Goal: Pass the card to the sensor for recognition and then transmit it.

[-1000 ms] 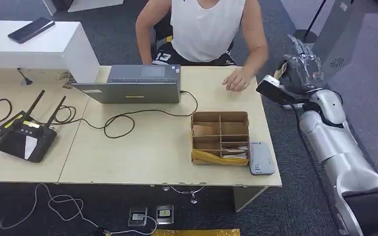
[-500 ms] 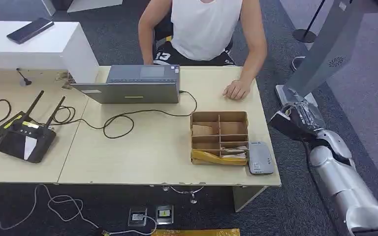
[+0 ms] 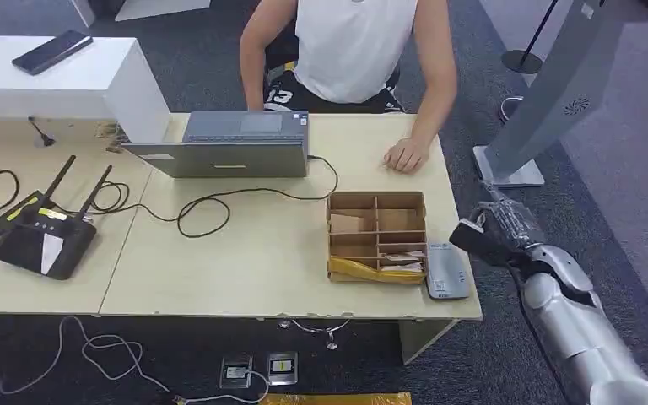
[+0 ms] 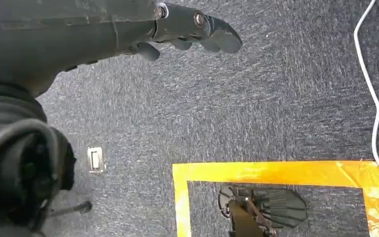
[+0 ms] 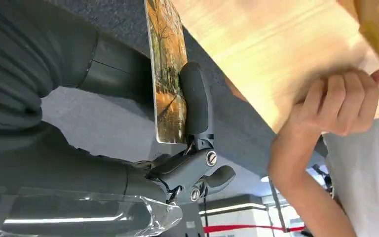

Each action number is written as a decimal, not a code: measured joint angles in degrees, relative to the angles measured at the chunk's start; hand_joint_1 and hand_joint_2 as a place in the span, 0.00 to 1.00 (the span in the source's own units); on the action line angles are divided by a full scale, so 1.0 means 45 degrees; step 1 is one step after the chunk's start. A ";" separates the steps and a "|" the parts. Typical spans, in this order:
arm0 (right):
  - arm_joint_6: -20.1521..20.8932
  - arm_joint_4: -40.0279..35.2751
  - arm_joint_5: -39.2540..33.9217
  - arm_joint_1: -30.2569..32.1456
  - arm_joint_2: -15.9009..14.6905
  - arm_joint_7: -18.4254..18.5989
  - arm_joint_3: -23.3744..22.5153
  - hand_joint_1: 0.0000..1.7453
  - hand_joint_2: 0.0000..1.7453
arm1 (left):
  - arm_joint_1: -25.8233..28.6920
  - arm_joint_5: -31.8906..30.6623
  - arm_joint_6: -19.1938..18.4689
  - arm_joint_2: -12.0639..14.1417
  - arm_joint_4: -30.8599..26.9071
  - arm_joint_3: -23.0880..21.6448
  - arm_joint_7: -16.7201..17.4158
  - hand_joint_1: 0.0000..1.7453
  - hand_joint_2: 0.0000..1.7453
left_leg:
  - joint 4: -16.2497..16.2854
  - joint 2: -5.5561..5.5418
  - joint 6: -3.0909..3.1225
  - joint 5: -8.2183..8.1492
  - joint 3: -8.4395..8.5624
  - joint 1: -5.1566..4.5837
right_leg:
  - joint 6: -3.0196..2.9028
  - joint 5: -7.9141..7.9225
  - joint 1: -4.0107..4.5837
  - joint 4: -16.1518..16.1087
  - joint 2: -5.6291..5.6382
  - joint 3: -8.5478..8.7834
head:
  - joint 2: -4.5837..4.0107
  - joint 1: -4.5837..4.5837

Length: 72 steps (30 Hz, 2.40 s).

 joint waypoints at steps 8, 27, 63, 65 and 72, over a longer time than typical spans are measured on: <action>0.0107 -0.0467 0.0005 0.0800 0.0189 0.0170 0.0005 1.00 1.00 | -0.0002 -0.0131 0.0000 0.0000 0.0000 0.0000 0.0000 0.00 0.00 | -0.0001 0.0000 -0.0001 0.0000 0.0001 0.0000 | -0.0001 -0.0001 0.0000 0.0001 0.0002 -0.0001 | 0.0000 0.0000; 0.0486 -0.0734 0.0044 0.1283 0.0340 0.0403 0.0010 1.00 1.00 | -0.0005 -0.0180 -0.0059 0.0000 0.0000 -0.0005 0.0039 0.00 0.00 | -0.0001 0.0008 -0.0002 -0.0001 0.0014 0.0000 | -0.0002 -0.0001 0.0000 -0.0001 0.0009 0.0003 | 0.0000 0.0000; -0.0928 -0.0855 -0.0354 -0.3298 -0.0136 0.0044 -0.0816 1.00 1.00 | -0.0007 -0.0583 0.0053 0.0000 0.0000 -0.0112 -0.0243 0.00 0.00 | 0.0002 0.0037 -0.0001 0.0004 0.0007 -0.0008 | -0.0006 0.0016 -0.0010 0.0005 0.0038 -0.0009 | 0.0000 0.0000; -0.0918 -0.0855 -0.0132 -0.3944 -0.0107 0.0044 -0.0792 1.00 1.00 | -0.0012 -0.0631 0.0068 0.0000 0.0000 -0.0117 -0.0243 0.00 0.00 | 0.0001 0.0037 -0.0002 0.0004 0.0005 -0.0006 | -0.0006 0.0016 -0.0008 0.0005 0.0035 -0.0007 | 0.0000 0.0005; -0.1248 0.0064 0.1302 -0.5922 0.0583 -0.0593 -0.0281 1.00 1.00 | -0.0276 -0.0806 0.0048 -0.0010 0.0000 -0.0248 -0.0243 0.00 0.00 | -0.0001 0.0035 -0.0004 0.0006 -0.0010 0.0001 | -0.0006 0.0015 0.0001 0.0006 0.0030 -0.0014 | 0.0000 0.0000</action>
